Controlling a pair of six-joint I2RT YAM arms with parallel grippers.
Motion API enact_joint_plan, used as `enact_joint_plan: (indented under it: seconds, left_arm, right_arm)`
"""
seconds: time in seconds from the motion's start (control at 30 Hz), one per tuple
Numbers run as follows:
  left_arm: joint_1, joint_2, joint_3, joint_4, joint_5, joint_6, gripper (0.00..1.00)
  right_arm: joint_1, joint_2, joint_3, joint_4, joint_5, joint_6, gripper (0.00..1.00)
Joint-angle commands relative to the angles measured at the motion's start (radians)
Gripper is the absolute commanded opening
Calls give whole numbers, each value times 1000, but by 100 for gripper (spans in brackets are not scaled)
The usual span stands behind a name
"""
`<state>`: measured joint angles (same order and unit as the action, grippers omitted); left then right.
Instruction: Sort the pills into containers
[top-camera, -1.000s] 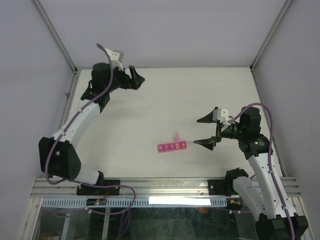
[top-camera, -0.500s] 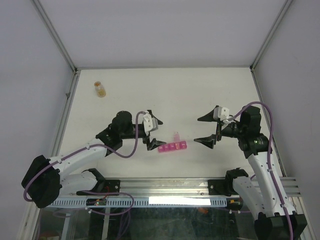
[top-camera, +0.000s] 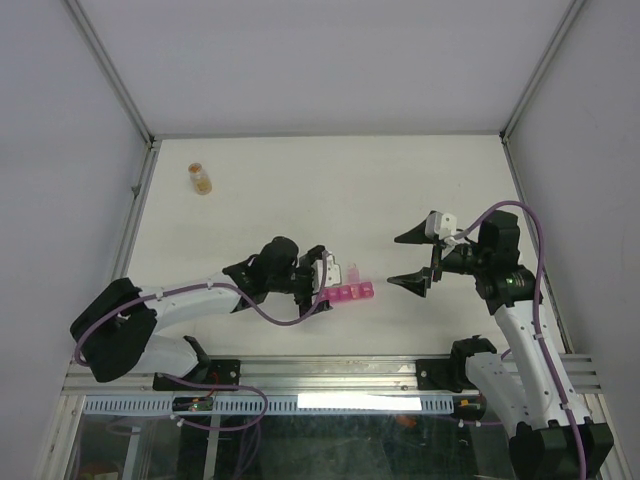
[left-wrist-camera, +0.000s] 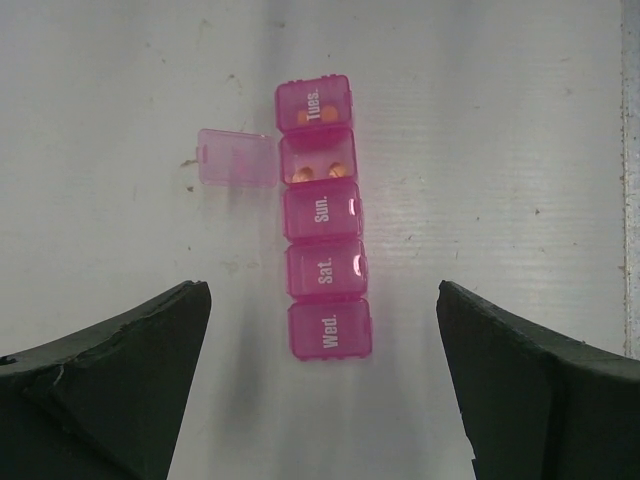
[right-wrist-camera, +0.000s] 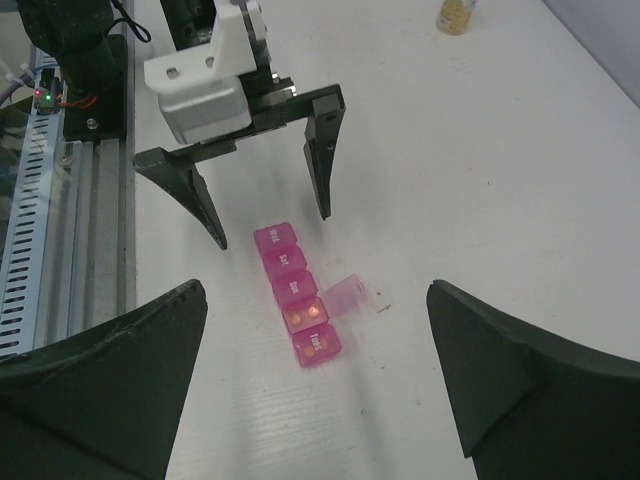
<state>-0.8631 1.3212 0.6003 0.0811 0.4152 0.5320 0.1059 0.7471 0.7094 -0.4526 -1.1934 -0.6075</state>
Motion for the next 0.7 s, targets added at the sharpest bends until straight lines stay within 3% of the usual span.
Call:
enact_joint_plan:
  seconds: [0.0, 0.23, 0.57, 0.67]
  left_arm:
    - [-28, 58, 76, -7, -23, -22, 98]
    - [-55, 174, 134, -50, -63, -90, 88]
    - [-76, 257, 179, -69, -133, -155, 59]
    - [-79, 263, 173, -67, -131, -155, 55]
  right_arm:
    - [-8, 1, 4, 34, -8, 3, 95]
    - [-8, 1, 5, 34, -8, 2, 95]
    - [-7, 3, 4, 32, -9, 0, 95]
    - [-7, 6, 4, 30, -11, 0, 95]
